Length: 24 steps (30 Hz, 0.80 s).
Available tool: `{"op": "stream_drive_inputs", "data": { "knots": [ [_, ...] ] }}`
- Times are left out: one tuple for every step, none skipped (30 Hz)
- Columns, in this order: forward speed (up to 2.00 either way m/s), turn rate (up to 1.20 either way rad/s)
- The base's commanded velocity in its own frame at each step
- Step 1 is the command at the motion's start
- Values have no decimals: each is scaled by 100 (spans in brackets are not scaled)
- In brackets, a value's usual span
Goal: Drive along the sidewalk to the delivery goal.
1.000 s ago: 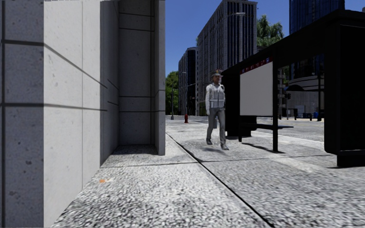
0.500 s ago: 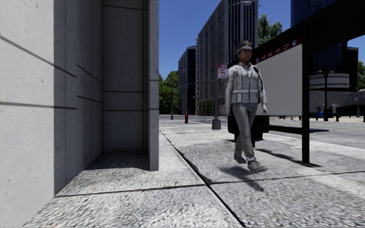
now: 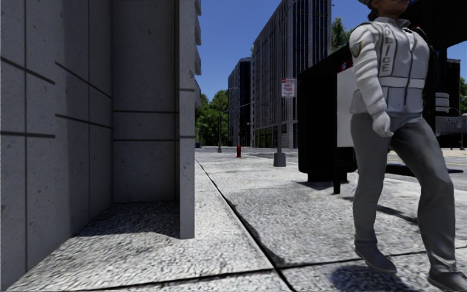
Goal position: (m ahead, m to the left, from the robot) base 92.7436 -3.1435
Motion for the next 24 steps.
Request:
{"op": "stream_drive_inputs", "data": {
  "knots": [
    [0, 0],
    [0, 0],
    [0, 0],
    [0, 0],
    [0, 0],
    [0, 0],
    [0, 0],
    [0, 0],
    [0, 0],
    [0, 0],
    [0, 0],
    [0, 0],
    [0, 0],
    [0, 0],
    [0, 0],
    [0, 0],
    [0, 0],
    [0, 0],
    [0, 0],
    [0, 0],
    [0, 0],
    [0, 0],
    [0, 0],
    [0, 0]
  ]
}}
